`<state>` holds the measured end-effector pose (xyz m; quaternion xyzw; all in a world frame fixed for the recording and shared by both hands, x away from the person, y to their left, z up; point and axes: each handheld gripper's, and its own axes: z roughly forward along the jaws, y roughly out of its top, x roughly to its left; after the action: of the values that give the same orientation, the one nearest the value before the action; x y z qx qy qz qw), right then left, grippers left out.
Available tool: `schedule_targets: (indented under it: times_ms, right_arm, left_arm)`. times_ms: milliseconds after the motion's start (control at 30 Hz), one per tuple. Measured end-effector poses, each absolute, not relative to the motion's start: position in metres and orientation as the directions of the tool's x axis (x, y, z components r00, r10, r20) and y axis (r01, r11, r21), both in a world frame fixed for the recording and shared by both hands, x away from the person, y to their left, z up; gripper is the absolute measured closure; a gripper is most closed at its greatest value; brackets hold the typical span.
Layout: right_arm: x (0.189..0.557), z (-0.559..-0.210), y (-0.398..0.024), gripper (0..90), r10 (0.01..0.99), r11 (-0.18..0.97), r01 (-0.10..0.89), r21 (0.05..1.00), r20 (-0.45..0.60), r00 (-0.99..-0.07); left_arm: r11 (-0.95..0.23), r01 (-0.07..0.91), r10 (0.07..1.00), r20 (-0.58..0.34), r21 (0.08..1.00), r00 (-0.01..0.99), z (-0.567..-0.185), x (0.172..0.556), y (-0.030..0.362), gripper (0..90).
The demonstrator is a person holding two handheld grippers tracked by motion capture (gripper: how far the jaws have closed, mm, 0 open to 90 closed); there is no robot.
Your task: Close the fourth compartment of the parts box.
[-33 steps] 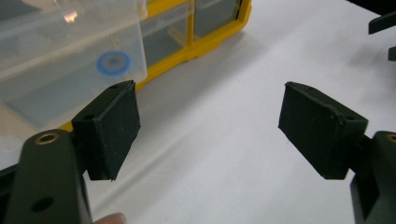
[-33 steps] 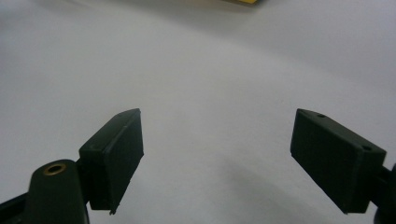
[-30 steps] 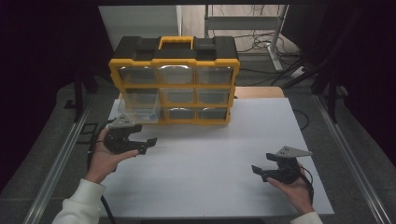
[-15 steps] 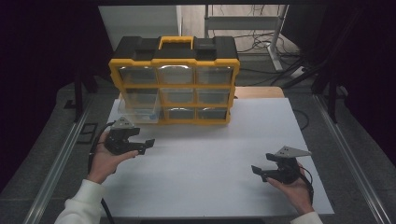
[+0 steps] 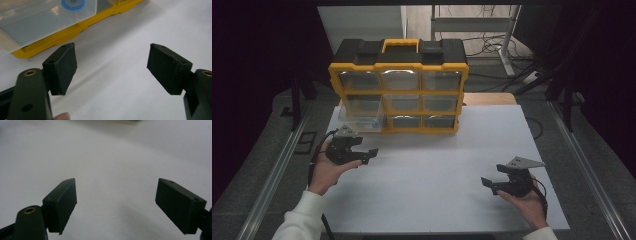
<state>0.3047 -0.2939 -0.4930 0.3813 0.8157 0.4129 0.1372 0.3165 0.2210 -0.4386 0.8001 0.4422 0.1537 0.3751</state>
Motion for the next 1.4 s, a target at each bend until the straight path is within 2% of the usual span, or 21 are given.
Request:
schedule_targets:
  times_ms: [233, 367, 667, 767, 1400]
  right_arm:
    - [0.305, -0.493, -0.295, 17.8, 0.738, 0.365, 0.510, 0.779, 0.092, -0.668]
    - [0.305, -0.493, -0.294, 17.8, 0.738, 0.367, 0.509, 0.779, 0.090, -0.668]
    - [0.305, -0.493, -0.293, 17.9, 0.737, 0.371, 0.510, 0.776, 0.088, -0.670]
    - [0.305, -0.493, -0.293, 18.0, 0.737, 0.372, 0.509, 0.776, 0.087, -0.671]
    - [0.304, -0.493, -0.293, 18.1, 0.736, 0.375, 0.510, 0.774, 0.087, -0.672]
  left_arm:
    - [-0.328, 0.588, 0.822, -0.083, 0.739, 0.563, -0.440, 0.319, 0.221, 29.9]
    - [-0.337, 0.594, 0.822, -0.079, 0.731, 0.565, -0.441, 0.320, 0.221, 43.0]
    - [-0.294, 0.624, 0.830, -0.130, 0.724, 0.542, -0.446, 0.331, 0.229, 82.2]
    - [-0.276, 0.618, 0.847, -0.118, 0.736, 0.519, -0.446, 0.334, 0.231, 89.0]
    - [-0.190, 0.582, 0.887, -0.116, 0.791, 0.447, -0.425, 0.346, 0.241, 89.4]
